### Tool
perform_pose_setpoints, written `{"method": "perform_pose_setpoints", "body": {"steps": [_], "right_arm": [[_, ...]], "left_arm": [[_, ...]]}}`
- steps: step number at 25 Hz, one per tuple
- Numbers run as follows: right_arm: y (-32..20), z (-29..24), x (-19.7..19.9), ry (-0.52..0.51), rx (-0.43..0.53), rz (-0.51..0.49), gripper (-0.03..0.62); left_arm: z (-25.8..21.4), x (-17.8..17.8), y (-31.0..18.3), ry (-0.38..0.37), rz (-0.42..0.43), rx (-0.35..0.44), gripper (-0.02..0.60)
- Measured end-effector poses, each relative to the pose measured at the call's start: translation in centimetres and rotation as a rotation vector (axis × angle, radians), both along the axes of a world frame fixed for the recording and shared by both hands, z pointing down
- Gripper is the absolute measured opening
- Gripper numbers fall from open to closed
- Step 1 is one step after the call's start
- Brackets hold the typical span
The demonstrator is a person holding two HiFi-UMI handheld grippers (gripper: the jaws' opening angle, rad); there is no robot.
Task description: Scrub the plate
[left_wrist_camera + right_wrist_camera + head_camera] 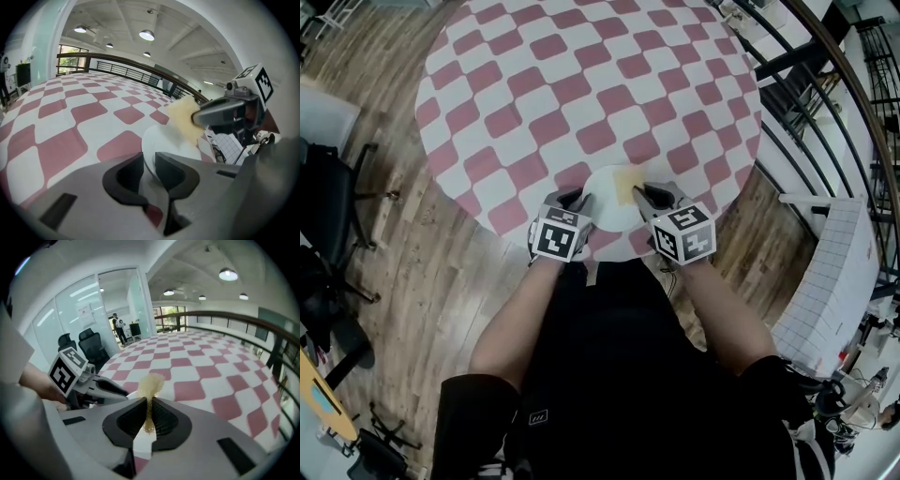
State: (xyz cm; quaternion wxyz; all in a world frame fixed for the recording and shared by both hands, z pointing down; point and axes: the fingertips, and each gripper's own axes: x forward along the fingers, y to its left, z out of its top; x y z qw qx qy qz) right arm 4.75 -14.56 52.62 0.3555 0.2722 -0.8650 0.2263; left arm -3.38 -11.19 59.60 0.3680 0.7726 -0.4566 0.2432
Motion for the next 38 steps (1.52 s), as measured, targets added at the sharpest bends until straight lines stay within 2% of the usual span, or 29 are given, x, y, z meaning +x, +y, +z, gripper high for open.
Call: {"method": "perform_pose_setpoints", "body": {"steps": [2, 4, 7, 11, 19, 28, 30, 32, 34, 36, 38], "right_arm": [[2.7, 2.4, -2.3, -0.017, -0.153, -0.015, 0.040], [4.4, 4.9, -3.5, 0.023, -0.217, -0.036, 0.040], [5.0, 6.8, -3.8, 0.110, -0.184, -0.096, 0.040], [5.2, 6.8, -3.2, 0.197, -0.118, -0.205, 0.040], [5.5, 7.1, -1.3, 0.234, -0.138, -0.263, 0.039], [4.2, 6.9, 0.2, 0.234, -0.046, -0.172, 0.040], [4.1, 6.5, 0.2, 0.162, -0.094, -0.104, 0.040], [4.3, 5.9, -0.5, 0.034, -0.198, -0.003, 0.040], [4.8, 5.3, -1.7, -0.059, -0.265, 0.052, 0.040], [5.5, 5.3, -2.7, -0.080, -0.279, 0.047, 0.040], [6.1, 5.9, -2.8, -0.051, -0.271, 0.015, 0.040]], "left_arm": [[0.0, -0.1, 0.1, 0.001, 0.000, -0.004, 0.083], [0.0, -0.1, 0.2, 0.006, 0.001, -0.009, 0.080], [0.0, 0.0, 0.1, 0.012, 0.005, -0.013, 0.078], [0.1, 0.0, 0.1, -0.014, 0.008, -0.004, 0.083], [0.3, 0.4, 0.1, -0.019, 0.011, -0.009, 0.097], [0.0, 0.5, 0.2, -0.010, 0.023, 0.014, 0.104], [-0.2, 0.8, 0.5, -0.004, 0.062, 0.024, 0.103], [-0.4, 1.3, 1.0, 0.009, 0.126, 0.035, 0.103], [-0.6, 1.3, 1.4, 0.035, 0.150, 0.042, 0.103], [-0.8, 0.9, 1.4, 0.061, 0.132, 0.040, 0.090], [-0.7, 0.8, 1.4, 0.057, 0.128, 0.030, 0.083]]}}
